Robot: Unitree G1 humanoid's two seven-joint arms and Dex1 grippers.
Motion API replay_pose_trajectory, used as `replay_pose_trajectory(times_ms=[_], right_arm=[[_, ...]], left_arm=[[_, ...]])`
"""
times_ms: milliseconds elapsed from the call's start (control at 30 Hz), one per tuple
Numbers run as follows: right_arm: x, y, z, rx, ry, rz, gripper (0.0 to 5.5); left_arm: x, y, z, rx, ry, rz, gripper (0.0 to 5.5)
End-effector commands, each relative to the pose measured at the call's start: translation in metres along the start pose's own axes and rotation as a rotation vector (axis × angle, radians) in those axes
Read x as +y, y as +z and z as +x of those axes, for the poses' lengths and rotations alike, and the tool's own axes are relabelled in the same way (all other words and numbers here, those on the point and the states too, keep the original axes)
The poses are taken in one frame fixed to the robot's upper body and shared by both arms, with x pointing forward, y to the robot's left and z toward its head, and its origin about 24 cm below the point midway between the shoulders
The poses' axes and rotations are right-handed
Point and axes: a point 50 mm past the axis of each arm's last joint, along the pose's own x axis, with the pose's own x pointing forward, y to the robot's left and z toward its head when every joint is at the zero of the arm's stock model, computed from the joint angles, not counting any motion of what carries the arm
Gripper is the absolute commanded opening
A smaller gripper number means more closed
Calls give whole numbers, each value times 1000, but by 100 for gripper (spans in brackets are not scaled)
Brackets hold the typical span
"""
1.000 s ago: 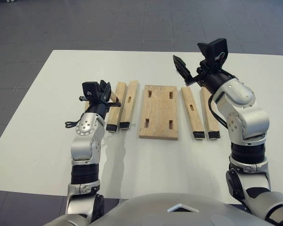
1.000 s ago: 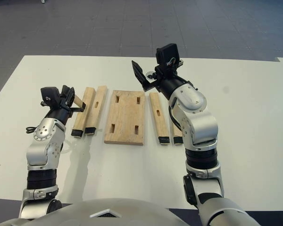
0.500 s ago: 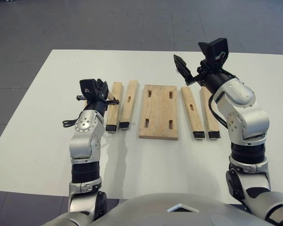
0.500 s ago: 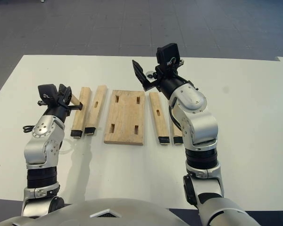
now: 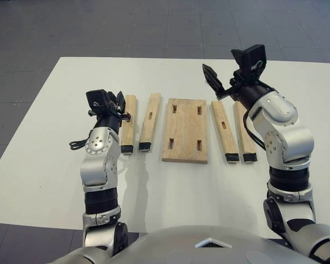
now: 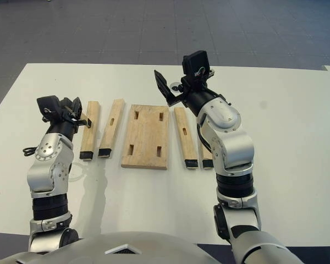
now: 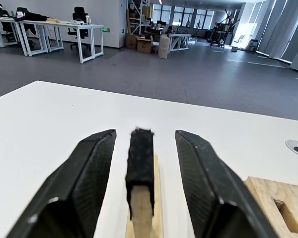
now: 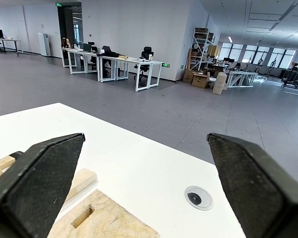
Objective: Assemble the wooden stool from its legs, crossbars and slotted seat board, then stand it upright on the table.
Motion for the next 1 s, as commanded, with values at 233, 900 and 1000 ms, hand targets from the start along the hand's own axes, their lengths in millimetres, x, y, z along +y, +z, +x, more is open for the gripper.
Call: replay_pose_trajectory(times_ms=[233,900,1000], right_arm=[[0,2,1,-10,-13,-13,453],[4,2,2,-13,0,1,453],[4,2,2,-15,-3,3,453]], left_arm=[[2,66,17,-112,30,46,281],[-6,146,38,-289,-70,-20,281],[-5,39,45,86,-94,-60,281]])
